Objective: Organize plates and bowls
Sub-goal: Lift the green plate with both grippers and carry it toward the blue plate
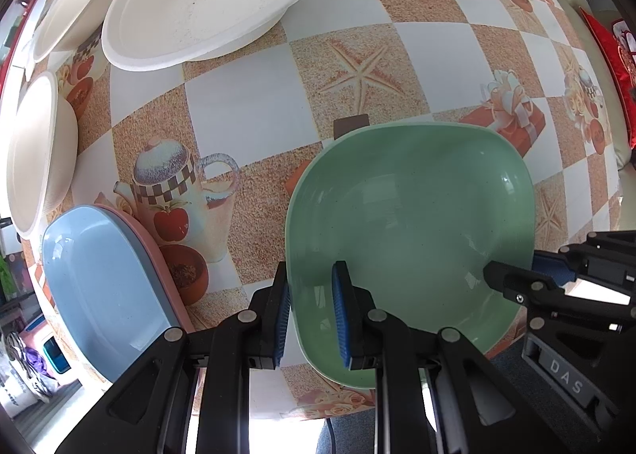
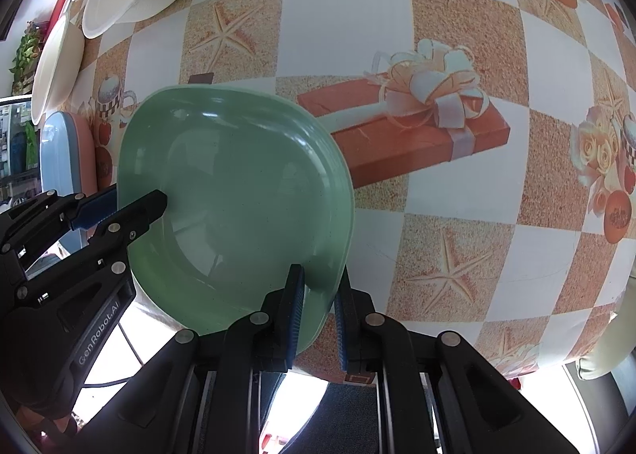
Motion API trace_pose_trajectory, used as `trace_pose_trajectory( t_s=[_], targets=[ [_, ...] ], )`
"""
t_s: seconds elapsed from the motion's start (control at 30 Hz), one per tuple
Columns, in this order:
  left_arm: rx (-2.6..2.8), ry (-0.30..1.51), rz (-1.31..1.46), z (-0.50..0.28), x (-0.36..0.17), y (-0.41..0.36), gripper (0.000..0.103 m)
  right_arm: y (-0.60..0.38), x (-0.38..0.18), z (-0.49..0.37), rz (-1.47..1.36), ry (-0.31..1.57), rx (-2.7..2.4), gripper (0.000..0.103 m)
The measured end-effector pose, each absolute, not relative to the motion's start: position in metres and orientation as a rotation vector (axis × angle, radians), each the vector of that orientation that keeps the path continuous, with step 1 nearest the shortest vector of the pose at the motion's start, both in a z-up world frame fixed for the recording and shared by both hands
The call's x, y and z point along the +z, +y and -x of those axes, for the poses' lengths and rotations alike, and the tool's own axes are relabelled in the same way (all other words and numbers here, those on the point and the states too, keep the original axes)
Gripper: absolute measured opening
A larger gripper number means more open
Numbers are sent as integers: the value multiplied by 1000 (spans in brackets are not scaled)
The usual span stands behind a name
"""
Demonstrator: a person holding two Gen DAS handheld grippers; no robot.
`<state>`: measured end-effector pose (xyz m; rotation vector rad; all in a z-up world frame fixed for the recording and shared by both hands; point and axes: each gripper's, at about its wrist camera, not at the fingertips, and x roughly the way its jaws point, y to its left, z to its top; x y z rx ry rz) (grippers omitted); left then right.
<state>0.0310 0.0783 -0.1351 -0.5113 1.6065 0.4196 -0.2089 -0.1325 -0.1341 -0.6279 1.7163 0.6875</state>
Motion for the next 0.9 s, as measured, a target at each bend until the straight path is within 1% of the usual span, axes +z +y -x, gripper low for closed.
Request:
trace_pose_trajectory(
  t_s=[0.3, 0.5, 0.77, 0.9],
  targets=[
    [409, 1617, 515, -31, -132, 80, 21, -135, -136, 208, 629, 1731, 688, 15],
    [453, 1598, 545, -19, -109, 95, 21, -121, -120, 209, 638, 1712, 731, 15],
    [649, 1548, 630, 37, -71, 148, 27, -58, -98, 233, 734, 1671, 910, 15],
    [736, 1534, 666, 69, -66, 178, 28, -19, -99, 255, 775, 1662, 1003, 15]
  ],
)
